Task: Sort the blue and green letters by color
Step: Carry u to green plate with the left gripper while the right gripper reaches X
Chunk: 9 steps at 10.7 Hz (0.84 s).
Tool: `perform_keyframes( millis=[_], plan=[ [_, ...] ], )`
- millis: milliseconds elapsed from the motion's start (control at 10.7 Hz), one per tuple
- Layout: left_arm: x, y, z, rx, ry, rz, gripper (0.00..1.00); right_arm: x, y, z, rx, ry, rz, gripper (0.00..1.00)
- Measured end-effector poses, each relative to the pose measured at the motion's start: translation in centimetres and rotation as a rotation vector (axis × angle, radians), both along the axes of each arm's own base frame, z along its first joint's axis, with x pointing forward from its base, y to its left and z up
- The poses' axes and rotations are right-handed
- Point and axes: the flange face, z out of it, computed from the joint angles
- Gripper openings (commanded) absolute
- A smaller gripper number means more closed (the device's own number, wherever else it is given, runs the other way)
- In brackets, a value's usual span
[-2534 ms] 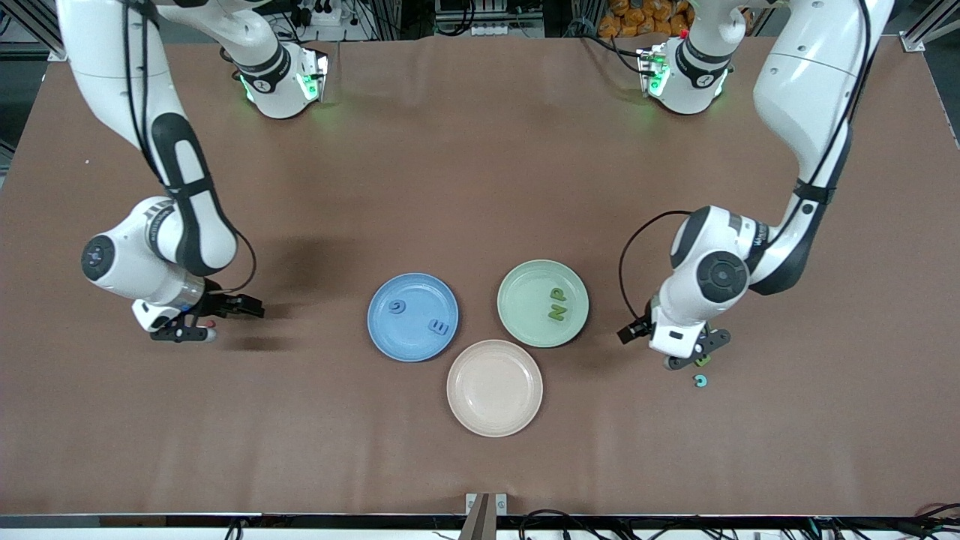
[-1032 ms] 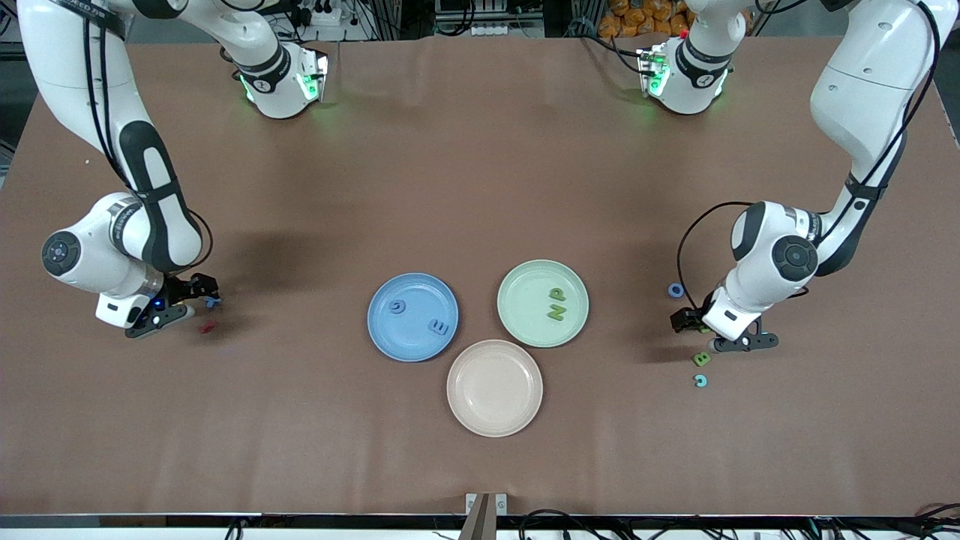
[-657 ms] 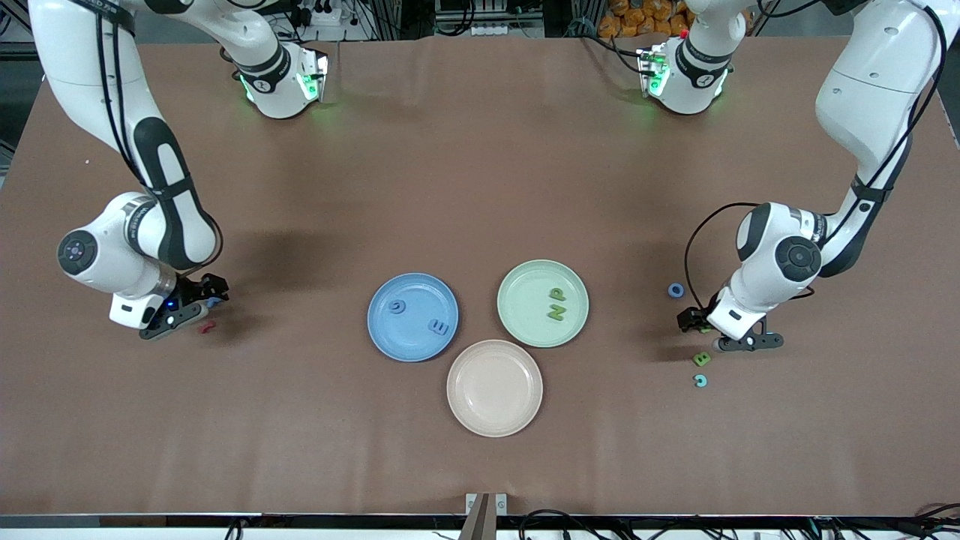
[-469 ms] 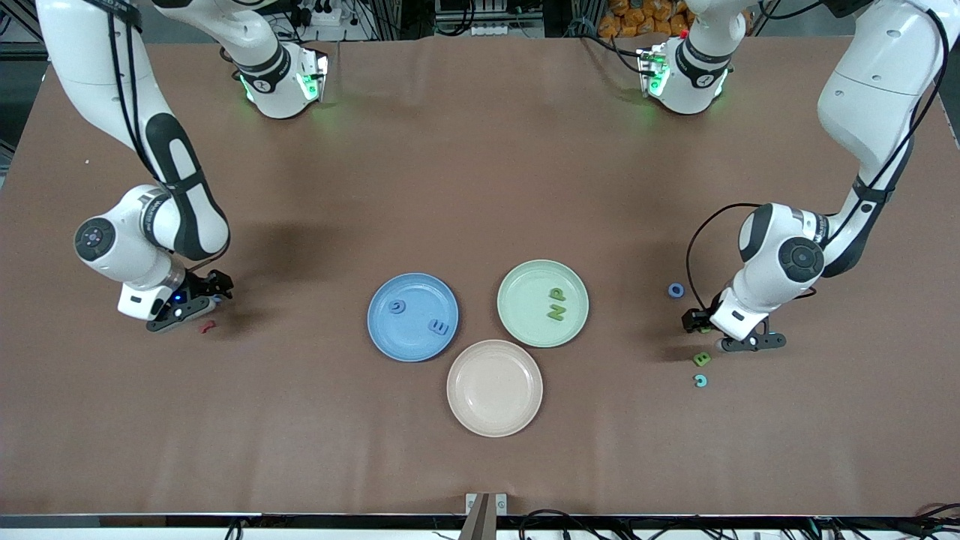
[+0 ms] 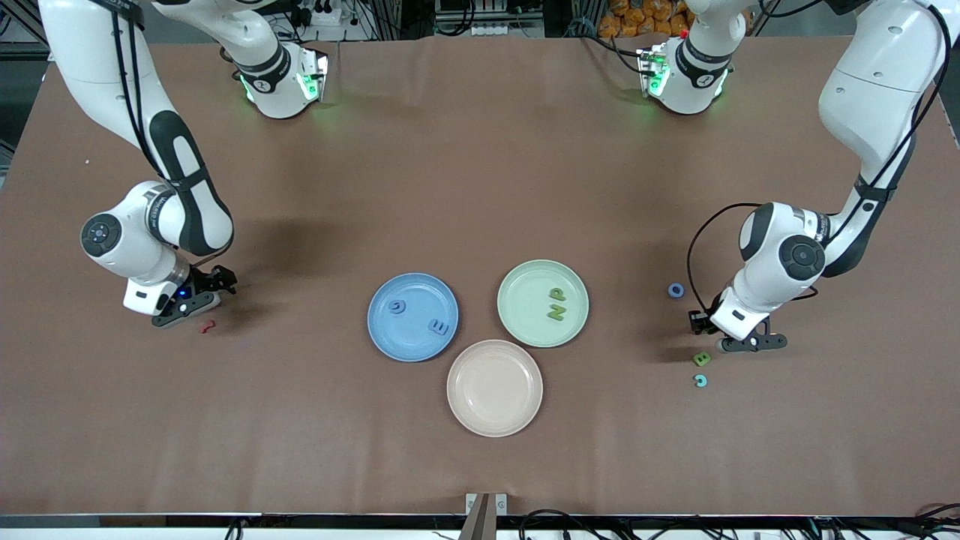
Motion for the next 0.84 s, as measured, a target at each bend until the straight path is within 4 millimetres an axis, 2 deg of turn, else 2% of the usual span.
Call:
perform_keyframes(
  millis=[375, 563, 751, 845],
  plan=[
    [0.4, 0.3, 0.6, 0.028, 0.019, -0.017, 0.0, -0.2, 0.0, 0.7, 0.015, 0.01, -0.005, 1.0],
    [1.2, 0.1, 2.3, 0.057, 0.037, -0.02, 0.0, -0.4, -0.2, 0.6, 0.015, 0.012, -0.009, 1.0],
    [1.6, -1.6, 4.3, 0.057, 0.049, -0.015, 0.0, -0.5, -0.7, 0.6, 0.015, 0.013, -0.016, 1.0],
    [1.7, -3.1, 5.3, 0.042, 0.064, 0.001, 0.0, -0.5, -0.7, 0.6, 0.015, 0.013, -0.017, 1.0]
  ],
)
